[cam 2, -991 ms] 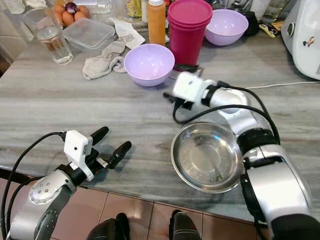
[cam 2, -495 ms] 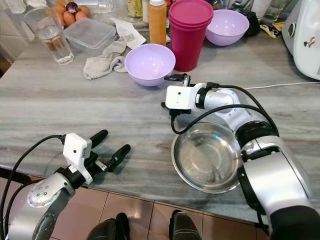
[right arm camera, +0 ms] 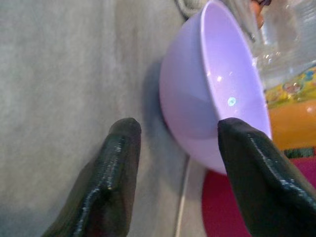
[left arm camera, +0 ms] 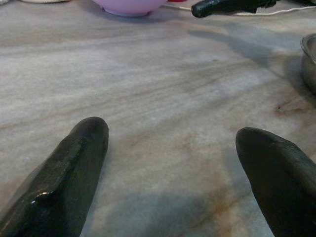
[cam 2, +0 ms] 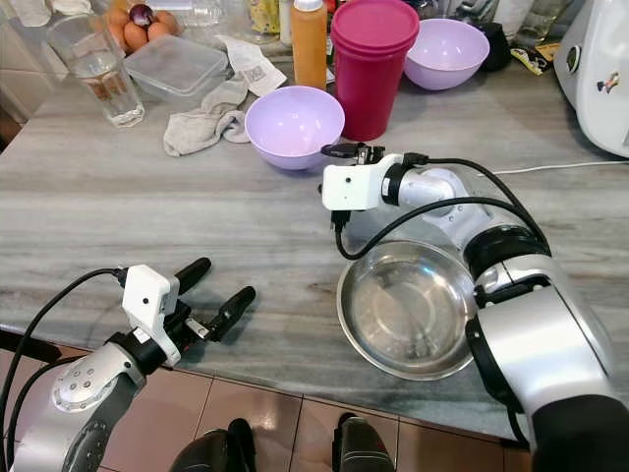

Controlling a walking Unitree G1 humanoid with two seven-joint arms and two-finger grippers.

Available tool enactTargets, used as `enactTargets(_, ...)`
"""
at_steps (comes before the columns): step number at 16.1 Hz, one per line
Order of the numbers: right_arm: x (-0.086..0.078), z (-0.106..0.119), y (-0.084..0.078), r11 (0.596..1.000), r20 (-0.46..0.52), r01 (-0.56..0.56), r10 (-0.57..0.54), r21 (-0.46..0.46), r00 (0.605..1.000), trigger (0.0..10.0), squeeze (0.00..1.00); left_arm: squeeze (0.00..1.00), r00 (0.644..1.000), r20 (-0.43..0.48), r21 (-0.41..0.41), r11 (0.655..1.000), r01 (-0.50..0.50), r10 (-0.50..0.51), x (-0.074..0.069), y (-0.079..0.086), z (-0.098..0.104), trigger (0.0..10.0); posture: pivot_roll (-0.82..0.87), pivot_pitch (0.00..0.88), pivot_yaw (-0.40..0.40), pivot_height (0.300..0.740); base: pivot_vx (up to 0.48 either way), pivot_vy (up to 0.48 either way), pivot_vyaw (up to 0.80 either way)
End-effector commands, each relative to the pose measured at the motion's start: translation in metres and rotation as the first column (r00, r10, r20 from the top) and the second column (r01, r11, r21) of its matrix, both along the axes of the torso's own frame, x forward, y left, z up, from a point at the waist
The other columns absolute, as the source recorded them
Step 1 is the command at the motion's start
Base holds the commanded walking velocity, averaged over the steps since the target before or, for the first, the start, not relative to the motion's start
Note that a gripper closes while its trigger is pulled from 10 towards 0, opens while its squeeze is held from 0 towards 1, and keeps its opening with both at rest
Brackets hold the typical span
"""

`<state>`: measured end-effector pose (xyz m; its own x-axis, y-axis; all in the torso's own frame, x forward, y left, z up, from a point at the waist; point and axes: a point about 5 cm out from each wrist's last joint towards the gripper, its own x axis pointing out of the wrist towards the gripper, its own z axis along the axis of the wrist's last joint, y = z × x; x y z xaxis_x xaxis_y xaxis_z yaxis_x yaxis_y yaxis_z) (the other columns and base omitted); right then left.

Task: Setting the table

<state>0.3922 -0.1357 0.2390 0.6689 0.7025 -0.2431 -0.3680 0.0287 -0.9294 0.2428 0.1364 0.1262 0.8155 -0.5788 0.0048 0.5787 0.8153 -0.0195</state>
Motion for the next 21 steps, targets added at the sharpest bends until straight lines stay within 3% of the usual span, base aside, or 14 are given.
enactTargets(1, 0.0, 0.012, 0.003, 1.0, 0.031, -0.026, 0.026, 0.012, 0.999, 0.9, 0.0, 0.0, 1.0, -0.005, 0.009, 1.0, 0.0, 0.0, -0.004, 0.002, 0.0, 10.0, -0.11, 0.262, 0.037, 0.74, 0.0, 0.0, 0.0)
enactTargets(2, 0.0, 0.013, 0.005, 0.999, 0.042, -0.032, 0.032, 0.016, 0.999, 3.2, 0.0, 0.0, 1.0, -0.005, 0.01, 1.0, 0.0, 0.0, -0.004, 0.002, 0.0, 10.0, -0.12, 0.264, 0.036, 0.74, 0.0, 0.0, 0.0)
enactTargets(3, 0.001, 0.013, 0.004, 1.0, 0.048, -0.025, 0.024, 0.015, 0.999, 10.0, 0.0, 0.0, 1.0, -0.005, 0.009, 1.0, 0.0, 0.0, -0.004, 0.001, 0.0, 10.0, -0.12, 0.265, 0.036, 0.74, 0.0, 0.0, 0.0)
enactTargets(5, 0.002, 0.012, 0.001, 1.0, 0.039, -0.003, 0.002, 0.016, 0.999, 10.0, 0.0, 0.0, 1.0, -0.004, 0.008, 1.0, 0.001, -0.001, -0.004, 0.001, 0.001, 10.0, -0.11, 0.267, 0.035, 0.74, 0.0, 0.0, 0.0)
enactTargets(6, 0.004, 0.017, 0.001, 0.999, 0.064, 0.017, -0.019, 0.032, 0.998, 10.0, 1.0, 0.0, 1.0, -0.005, 0.009, 1.0, -0.002, 0.002, -0.004, 0.001, 0.001, 10.0, -0.11, 0.27, 0.034, 0.74, 0.0, 0.0, 0.0)
enactTargets(20, 0.011, 0.008, 0.011, 0.995, 0.152, 0.095, -0.088, -0.036, 0.984, 10.0, 1.0, 0.0, 1.0, -0.012, -0.007, 1.0, -0.006, 0.006, -0.012, 0.001, 0.002, 10.0, -0.07, 0.303, 0.033, 0.74, 0.0, 0.0, 0.0)
enactTargets(21, 0.012, 0.008, 0.012, 0.995, 0.148, 0.102, -0.097, -0.024, 0.984, 10.0, 0.05, 0.0, 1.0, -0.012, -0.005, 1.0, -0.009, 0.009, -0.013, 0.002, 0.003, 10.0, -0.06, 0.304, 0.032, 0.74, 0.0, 0.0, 0.0)
